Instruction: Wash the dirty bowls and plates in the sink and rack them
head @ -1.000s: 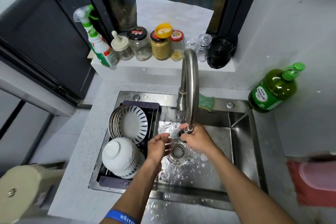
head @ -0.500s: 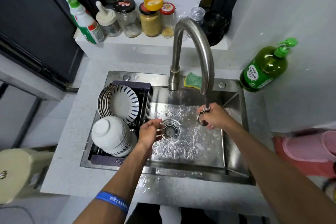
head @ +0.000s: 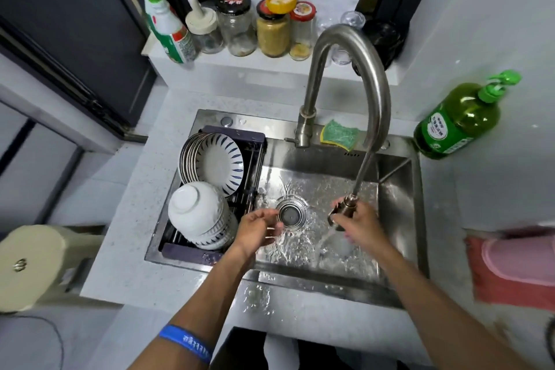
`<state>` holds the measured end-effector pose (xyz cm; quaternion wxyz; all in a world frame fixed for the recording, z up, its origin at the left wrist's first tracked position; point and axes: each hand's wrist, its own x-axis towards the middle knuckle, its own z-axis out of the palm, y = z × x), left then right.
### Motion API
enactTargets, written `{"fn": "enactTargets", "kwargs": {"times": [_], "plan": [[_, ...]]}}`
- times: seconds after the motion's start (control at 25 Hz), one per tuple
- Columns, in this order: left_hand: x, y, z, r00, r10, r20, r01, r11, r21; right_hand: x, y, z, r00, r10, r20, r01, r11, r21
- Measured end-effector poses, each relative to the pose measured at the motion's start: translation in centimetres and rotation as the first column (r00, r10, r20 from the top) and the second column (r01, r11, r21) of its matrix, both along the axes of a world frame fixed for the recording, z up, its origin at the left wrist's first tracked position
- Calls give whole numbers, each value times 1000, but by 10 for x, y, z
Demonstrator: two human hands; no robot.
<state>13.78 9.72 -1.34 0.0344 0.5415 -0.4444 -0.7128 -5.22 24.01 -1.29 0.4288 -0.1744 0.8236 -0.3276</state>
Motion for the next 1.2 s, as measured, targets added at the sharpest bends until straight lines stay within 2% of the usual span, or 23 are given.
{"fn": "enactTargets", "kwargs": {"times": [0.08, 0.16, 0.24, 0.36, 0.56, 0.6, 0.68, 0.76, 0.96, 1.04, 1.12, 1.2], "plan": [[6, -2, 2, 1000, 5, -20, -5, 1000, -8, 23, -11, 3, 996, 22, -89, -26, 999, -46], [10, -8, 1, 999, 13, -32, -14, 1000, -19, 36, -32, 23, 953, 122, -278, -118, 993, 33], [7, -16, 4, 999, 3, -45, -4, 1000, -27, 40, -51, 51, 933, 76, -353, -68, 997, 35], [-13, -36, 15, 998, -12, -68, 7, 997, -74, 33, -72, 89, 950, -54, -308, 27, 995, -91], [-68, -73, 18, 997, -66, 29, 72, 965, -254, 32, -88, 120, 993, 50, -110, -78, 961, -265], [-82, -80, 16, 991, -102, 91, 126, 943, -309, 31, -87, 122, 993, 96, -70, -112, 953, -283], [-107, -96, 12, 923, -269, 276, 368, 830, -420, 24, -76, 122, 989, 146, 12, -136, 948, -289], [-128, -110, 11, 850, -368, 377, 517, 719, -465, 14, -49, 112, 994, 100, 34, -88, 962, -257], [-139, -122, 13, 847, -379, 372, 531, 612, -587, 30, 44, 46, 996, 3, 90, -3, 1000, -5], [-147, -116, 23, 804, -441, 399, 591, 513, -622, 46, 71, 19, 991, -19, 130, 10, 997, 72], [-163, -114, 37, 791, -448, 416, 599, 431, -675, 57, 77, 9, 996, 11, 88, -20, 993, 112], [-178, -117, 45, 818, -449, 361, 567, 521, -638, 55, 70, 8, 1000, 0, 29, -3, 995, 103]]}}
